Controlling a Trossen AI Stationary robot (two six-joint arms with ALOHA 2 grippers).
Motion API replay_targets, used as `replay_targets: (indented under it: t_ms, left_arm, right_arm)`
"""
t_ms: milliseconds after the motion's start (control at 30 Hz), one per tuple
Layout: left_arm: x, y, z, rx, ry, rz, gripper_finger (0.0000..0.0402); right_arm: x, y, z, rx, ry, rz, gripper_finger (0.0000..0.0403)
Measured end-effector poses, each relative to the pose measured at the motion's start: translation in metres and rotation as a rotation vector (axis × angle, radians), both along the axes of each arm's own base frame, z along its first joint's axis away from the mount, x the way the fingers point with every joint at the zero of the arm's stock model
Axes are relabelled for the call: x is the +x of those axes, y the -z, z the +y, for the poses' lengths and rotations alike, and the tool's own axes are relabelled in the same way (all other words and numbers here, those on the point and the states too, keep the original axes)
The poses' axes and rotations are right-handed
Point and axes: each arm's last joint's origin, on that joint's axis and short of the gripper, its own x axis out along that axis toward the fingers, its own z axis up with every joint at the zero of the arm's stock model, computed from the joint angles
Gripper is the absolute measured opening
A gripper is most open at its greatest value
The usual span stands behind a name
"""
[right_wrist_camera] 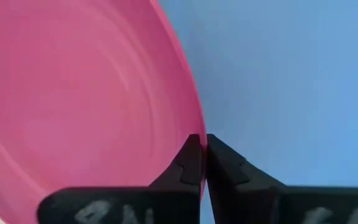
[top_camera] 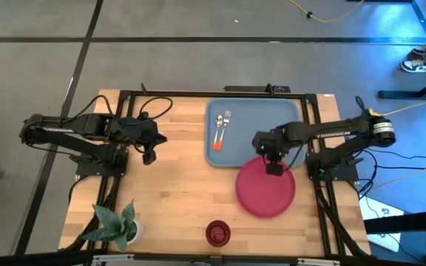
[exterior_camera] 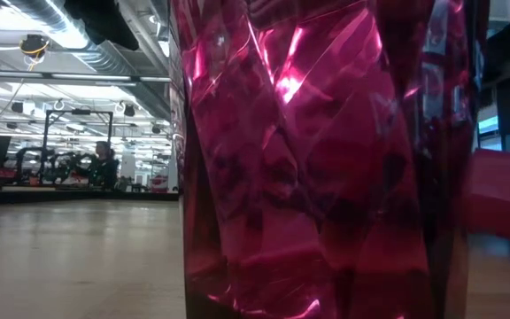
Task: Pick and place plate/cup/fork/spoon on tray
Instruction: Put the red plate to the right side of the orange fork on the blue tray
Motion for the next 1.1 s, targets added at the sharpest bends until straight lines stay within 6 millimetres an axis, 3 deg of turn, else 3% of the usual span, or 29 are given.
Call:
replay_targets:
  t_ms: [500,800,1100]
  left_arm:
    - [0.000,0.000,0.000,0.001,0.000,0.000,0.0027]
    - [0.000,0.000,0.000,0.001,0.000,0.001,0.0027]
    - [0.000,0.000,0.000,0.030,0.024,0.009,0.0027]
  right_arm:
    - [-0.021,-0.011,-0.081,-0.085,0.301,-0.067,0.0008]
    - [-0.026,-0.018,-0.129,-0.240,0.509,-0.238,0.0008]
    - [-0.037,-0.010,-0.150,-0.298,0.699,-0.175,0.0008]
